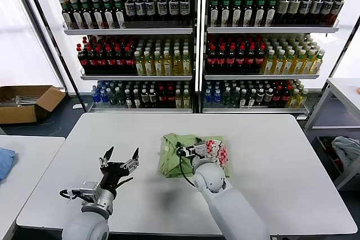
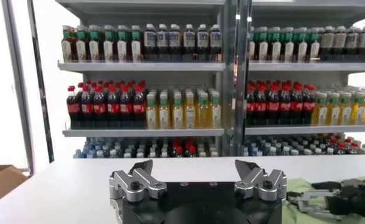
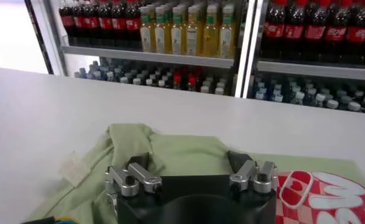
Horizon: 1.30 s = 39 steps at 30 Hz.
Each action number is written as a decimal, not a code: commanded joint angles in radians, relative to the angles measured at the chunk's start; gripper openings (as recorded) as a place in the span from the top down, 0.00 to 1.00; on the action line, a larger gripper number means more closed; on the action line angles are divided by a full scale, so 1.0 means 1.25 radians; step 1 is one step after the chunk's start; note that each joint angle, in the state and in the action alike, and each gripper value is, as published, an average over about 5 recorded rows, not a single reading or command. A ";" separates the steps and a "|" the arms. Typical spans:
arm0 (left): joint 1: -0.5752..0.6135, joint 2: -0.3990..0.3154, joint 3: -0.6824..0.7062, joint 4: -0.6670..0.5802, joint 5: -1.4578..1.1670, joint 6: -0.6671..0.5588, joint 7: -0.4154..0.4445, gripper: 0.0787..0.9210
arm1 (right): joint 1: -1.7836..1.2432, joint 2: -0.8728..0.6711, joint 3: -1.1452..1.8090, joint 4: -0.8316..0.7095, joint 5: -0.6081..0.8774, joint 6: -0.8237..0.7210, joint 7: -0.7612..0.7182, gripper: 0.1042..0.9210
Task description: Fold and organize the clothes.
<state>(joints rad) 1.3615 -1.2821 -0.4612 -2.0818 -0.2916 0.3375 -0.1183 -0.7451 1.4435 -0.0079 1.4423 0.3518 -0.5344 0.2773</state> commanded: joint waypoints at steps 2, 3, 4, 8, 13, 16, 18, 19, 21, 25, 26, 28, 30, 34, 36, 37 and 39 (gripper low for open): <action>0.001 -0.001 -0.018 -0.022 -0.015 -0.002 -0.002 0.12 | -0.039 -0.110 0.084 0.301 -0.042 -0.014 0.025 0.12; -0.002 -0.001 -0.019 -0.023 -0.018 -0.003 -0.002 0.12 | -0.056 -0.133 0.100 0.333 -0.047 -0.017 0.029 0.12; -0.004 -0.001 -0.020 -0.023 -0.020 -0.004 -0.002 0.12 | -0.079 -0.155 0.118 0.359 -0.053 -0.018 0.033 0.12; -0.017 -0.004 -0.015 -0.014 -0.021 -0.013 0.005 0.12 | -0.217 -0.213 0.215 0.427 -0.071 0.007 0.029 0.12; -0.027 -0.006 0.000 -0.003 0.004 -0.009 0.040 0.12 | -0.361 -0.216 0.337 0.473 -0.056 0.050 0.018 0.12; -0.040 -0.007 0.010 0.008 -0.006 -0.011 0.028 0.12 | -0.400 -0.207 0.376 0.496 -0.047 0.057 0.020 0.12; -0.045 -0.006 0.012 0.008 -0.006 -0.011 0.026 0.12 | -0.416 -0.202 0.387 0.509 -0.048 0.058 0.022 0.12; -0.046 -0.005 0.011 0.007 -0.006 -0.011 0.025 0.12 | -0.422 -0.201 0.390 0.515 -0.049 0.058 0.024 0.12; -0.047 -0.004 0.007 0.004 -0.007 -0.009 0.023 0.12 | -0.426 -0.199 0.393 0.524 -0.050 0.057 0.030 0.12; -0.043 -0.002 -0.001 0.001 -0.013 -0.011 0.023 0.12 | -0.423 -0.199 0.389 0.536 -0.049 0.046 0.040 0.12; -0.043 -0.002 -0.002 0.000 -0.016 -0.012 0.023 0.12 | -0.421 -0.200 0.388 0.538 -0.050 0.043 0.041 0.12; -0.043 -0.001 -0.005 -0.001 -0.019 -0.013 0.022 0.12 | -0.418 -0.200 0.384 0.539 -0.052 0.040 0.043 0.12; -0.044 0.000 -0.008 -0.001 -0.021 -0.014 0.020 0.12 | -0.415 -0.198 0.383 0.540 -0.053 0.038 0.044 0.12; -0.046 0.001 -0.009 -0.002 -0.023 -0.014 0.016 0.12 | -0.415 -0.195 0.382 0.541 -0.056 0.035 0.045 0.12; -0.045 0.000 -0.009 -0.003 -0.024 -0.014 0.014 0.12 | -0.417 -0.195 0.380 0.543 -0.057 0.035 0.044 0.12; -0.044 -0.001 -0.008 -0.004 -0.024 -0.014 0.014 0.12 | -0.418 -0.195 0.380 0.544 -0.058 0.035 0.044 0.12; -0.043 -0.001 -0.008 -0.007 -0.024 -0.014 0.014 0.12 | -0.419 -0.194 0.379 0.544 -0.060 0.035 0.044 0.12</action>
<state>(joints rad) 1.3085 -1.2837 -0.4728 -2.0873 -0.3204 0.3203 -0.1023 -1.2256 1.2101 0.4340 2.0851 0.2816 -0.4931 0.3284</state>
